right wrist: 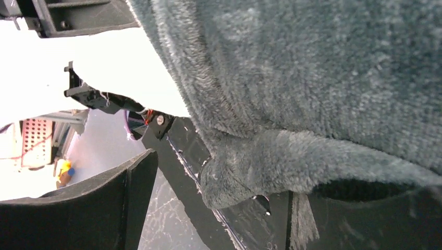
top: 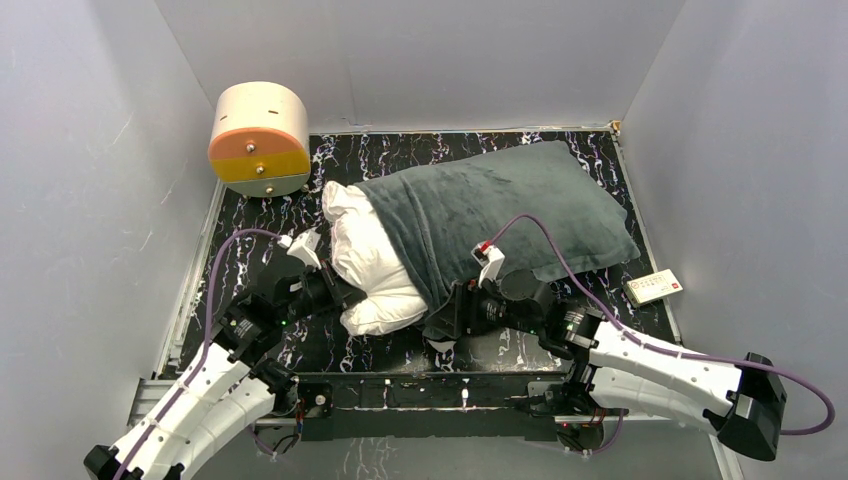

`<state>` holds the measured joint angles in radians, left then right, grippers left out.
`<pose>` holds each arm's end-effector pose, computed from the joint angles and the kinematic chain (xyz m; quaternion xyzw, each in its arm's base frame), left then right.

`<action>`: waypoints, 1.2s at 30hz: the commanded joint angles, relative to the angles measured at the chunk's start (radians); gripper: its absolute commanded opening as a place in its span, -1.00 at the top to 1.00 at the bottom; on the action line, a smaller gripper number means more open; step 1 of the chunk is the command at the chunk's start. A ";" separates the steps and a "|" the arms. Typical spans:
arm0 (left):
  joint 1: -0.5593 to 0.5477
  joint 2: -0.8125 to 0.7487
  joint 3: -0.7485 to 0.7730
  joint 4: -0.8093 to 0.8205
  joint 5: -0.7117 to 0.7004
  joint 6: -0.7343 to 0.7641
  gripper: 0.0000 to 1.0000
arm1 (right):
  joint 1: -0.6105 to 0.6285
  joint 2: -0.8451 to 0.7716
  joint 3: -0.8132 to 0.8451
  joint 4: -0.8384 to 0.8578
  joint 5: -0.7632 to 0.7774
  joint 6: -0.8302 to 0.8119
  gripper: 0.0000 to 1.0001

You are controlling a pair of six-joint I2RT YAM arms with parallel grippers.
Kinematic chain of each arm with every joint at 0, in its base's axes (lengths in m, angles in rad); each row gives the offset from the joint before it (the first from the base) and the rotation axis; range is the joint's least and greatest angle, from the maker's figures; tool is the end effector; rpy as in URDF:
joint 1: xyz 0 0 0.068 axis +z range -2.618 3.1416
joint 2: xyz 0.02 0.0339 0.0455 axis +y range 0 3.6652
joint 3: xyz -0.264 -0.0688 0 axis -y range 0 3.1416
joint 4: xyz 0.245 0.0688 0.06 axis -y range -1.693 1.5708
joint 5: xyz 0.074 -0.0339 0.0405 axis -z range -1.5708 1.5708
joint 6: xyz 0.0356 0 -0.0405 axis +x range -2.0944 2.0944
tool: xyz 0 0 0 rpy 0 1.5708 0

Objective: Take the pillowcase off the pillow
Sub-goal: Remove the pillow from the pillowcase.

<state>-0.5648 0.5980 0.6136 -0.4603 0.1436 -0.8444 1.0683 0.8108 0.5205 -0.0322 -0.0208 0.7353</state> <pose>0.1193 -0.0816 0.2790 -0.0796 0.8406 -0.3911 0.3663 0.0928 0.1704 0.2575 -0.1405 0.7992 0.4636 0.3558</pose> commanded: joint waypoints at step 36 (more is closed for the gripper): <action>0.006 -0.186 -0.044 -0.181 -0.206 -0.084 -0.57 | -0.038 0.173 0.565 -0.202 0.280 -0.364 -0.52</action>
<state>-0.5648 0.4171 0.5358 -0.6098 0.0032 -0.9173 1.0344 0.8436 0.9298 -0.2348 0.1558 0.4965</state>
